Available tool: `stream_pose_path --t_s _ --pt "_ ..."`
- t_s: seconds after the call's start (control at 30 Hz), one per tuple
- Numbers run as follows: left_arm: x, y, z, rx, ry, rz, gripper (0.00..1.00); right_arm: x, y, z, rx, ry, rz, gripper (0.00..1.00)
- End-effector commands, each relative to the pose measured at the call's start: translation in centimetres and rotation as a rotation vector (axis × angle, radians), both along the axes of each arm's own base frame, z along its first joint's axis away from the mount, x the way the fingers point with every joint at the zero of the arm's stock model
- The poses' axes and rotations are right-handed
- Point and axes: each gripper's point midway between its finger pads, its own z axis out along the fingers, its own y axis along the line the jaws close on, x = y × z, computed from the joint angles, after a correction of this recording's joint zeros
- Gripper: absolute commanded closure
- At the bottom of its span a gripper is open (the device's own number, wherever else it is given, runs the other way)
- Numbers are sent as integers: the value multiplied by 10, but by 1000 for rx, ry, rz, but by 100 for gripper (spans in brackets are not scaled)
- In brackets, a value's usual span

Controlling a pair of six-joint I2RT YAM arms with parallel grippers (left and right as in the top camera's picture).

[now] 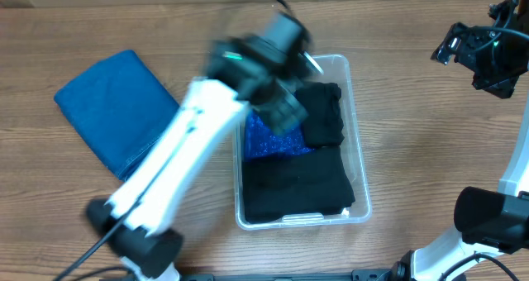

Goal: Pack container
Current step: 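Lay the black cloth over the lower bin contents and release, then grasp the folded teal towel edge with the left gripper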

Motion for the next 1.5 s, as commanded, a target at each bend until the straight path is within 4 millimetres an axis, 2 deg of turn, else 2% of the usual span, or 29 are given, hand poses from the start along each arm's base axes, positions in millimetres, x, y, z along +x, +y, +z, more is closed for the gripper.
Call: stream_pose_path --t_s 0.0,0.03,0.1,0.13,0.17,0.2,0.23,0.27,0.33,0.4,0.47,0.63,0.8,0.97,1.07,1.17,1.27,1.3,1.4,1.43,1.47 --pt "22 136 76 -126 -183 618 0 -2 -2 8 -13 -22 -12 0" --pt "22 171 73 -174 -145 759 0 -2 -2 8 -13 -22 -12 0" --pt "18 260 52 -336 -21 1104 0 -2 -2 8 -13 -22 -12 0" --pt "17 284 41 -393 22 1174 0 -2 -2 8 -13 -22 -12 0" --pt "14 319 19 -465 86 1276 0 -2 -2 8 -13 -22 -12 0" --pt "5 356 -19 -499 160 1386 0 -2 -2 8 -13 -22 -12 0" --pt "-1 371 -42 -514 199 1421 0 -2 -2 8 -13 -22 -12 0" --pt "-3 377 -60 -536 228 1414 0 -2 -2 8 -13 -22 -11 0" --pt "-6 381 -107 -633 313 1369 0 -2 -2 8 -13 -22 -11 0" --pt "-15 388 -149 -661 376 1406 0 -2 -2 8 -13 -21 -11 0" --pt "-9 379 -174 -734 391 1281 0 -2 -2 8 -13 -22 -11 0" --pt "-11 379 -222 -737 481 1283 0 -2 -2 8 -13 -21 -11 0" --pt "-22 403 -239 -598 468 1377 0 -1 -2 8 -16 -25 -8 0" --pt "-19 404 -253 -603 431 1389 0 -1 -2 8 -15 -25 -8 0" --pt "-9 386 -265 -742 390 1329 0 -1 -2 8 -15 -24 -8 0" --pt "9 364 -259 -917 346 1227 0 -1 -2 8 -15 -25 -8 0" --pt "16 348 -257 -937 364 1188 0 -1 -2 8 -15 -25 -8 0" --pt "19 343 -254 -954 369 1173 3 -1 -2 8 -14 -24 -8 0" --pt "27 335 -243 -1034 356 1120 65 -4 -1 7 -12 -14 -8 0" --pt "27 335 -243 -1034 356 1120 78 -4 -1 7 -11 -14 -8 0" --pt "27 335 -243 -1034 356 1120 95 -4 -1 7 -11 -14 -8 0"
